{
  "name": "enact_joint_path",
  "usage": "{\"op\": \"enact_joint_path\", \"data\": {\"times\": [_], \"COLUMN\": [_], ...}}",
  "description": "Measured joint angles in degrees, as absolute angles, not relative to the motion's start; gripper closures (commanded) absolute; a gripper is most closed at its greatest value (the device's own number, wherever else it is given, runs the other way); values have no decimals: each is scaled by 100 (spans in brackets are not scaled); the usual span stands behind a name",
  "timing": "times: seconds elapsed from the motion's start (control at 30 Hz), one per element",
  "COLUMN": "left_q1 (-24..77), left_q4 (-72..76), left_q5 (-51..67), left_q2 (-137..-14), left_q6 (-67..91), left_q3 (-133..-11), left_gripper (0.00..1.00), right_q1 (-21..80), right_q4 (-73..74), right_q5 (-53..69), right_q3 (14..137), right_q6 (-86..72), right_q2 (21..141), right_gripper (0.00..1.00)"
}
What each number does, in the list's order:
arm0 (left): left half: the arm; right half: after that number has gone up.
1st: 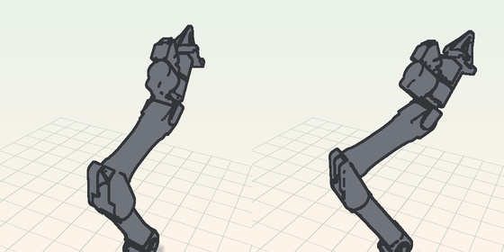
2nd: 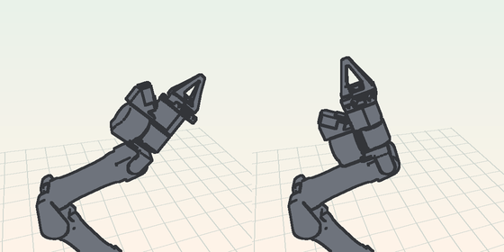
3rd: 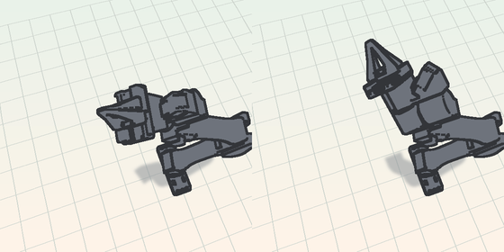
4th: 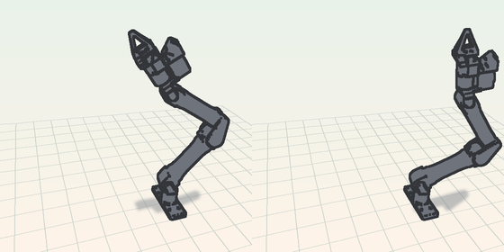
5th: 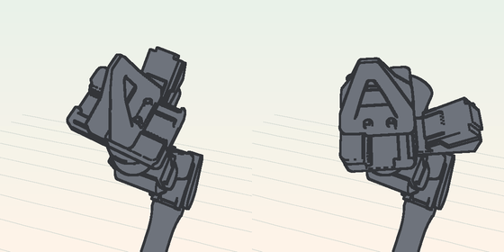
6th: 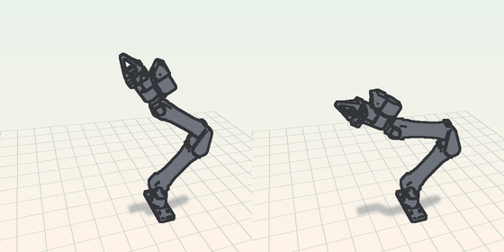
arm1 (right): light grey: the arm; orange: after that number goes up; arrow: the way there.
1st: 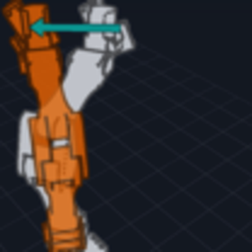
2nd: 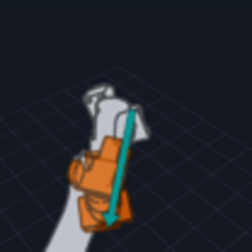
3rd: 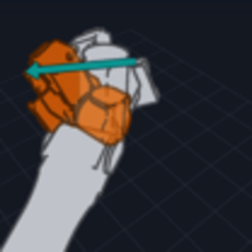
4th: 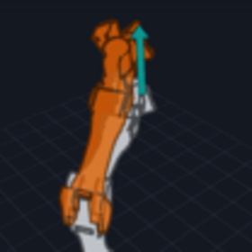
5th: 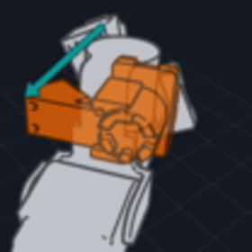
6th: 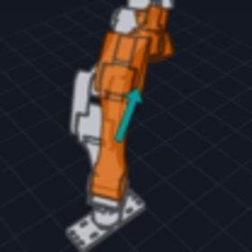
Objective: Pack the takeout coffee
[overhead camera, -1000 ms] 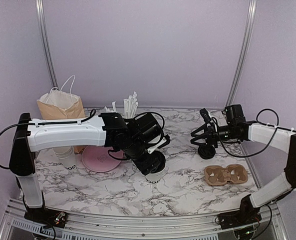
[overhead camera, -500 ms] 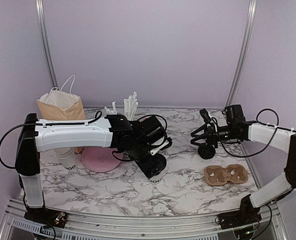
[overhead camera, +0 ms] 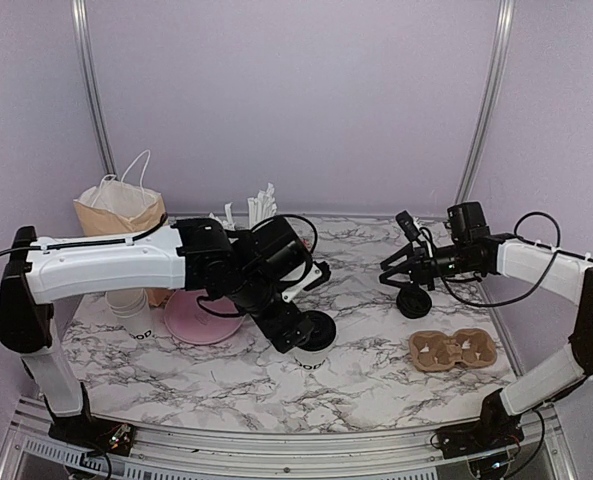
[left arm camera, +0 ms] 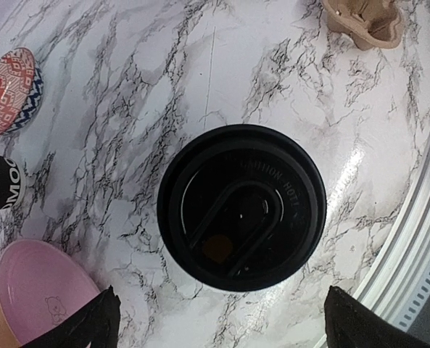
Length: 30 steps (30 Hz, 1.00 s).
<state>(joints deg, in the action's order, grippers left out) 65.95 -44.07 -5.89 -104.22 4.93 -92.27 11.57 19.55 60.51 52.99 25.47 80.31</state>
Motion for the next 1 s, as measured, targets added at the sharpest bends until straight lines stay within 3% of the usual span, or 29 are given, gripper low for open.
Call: {"op": "enact_joint_path", "data": {"times": [0.13, 0.3, 0.57, 1.0], "left_q1": [6606, 6523, 6156, 6156], "left_q4": [-4329, -3870, -1728, -158], "left_q5": [-672, -790, -333, -95], "left_q2": [-9684, -9185, -9142, -9273], "left_q6": [563, 1190, 2727, 3651], "left_q3": [-8807, -8265, -6825, -6298], "left_gripper": [2, 19, 19, 29], "right_q1": [1494, 1876, 2401, 2755], "right_q4": [2331, 2733, 3507, 3992], "right_q5": [5784, 5645, 5937, 6477], "right_q3": [5520, 5594, 5990, 6484], "right_q6": [2445, 2067, 1747, 1761], "right_q2": [8060, 8265, 9290, 10095], "right_gripper": [42, 42, 41, 45]}}
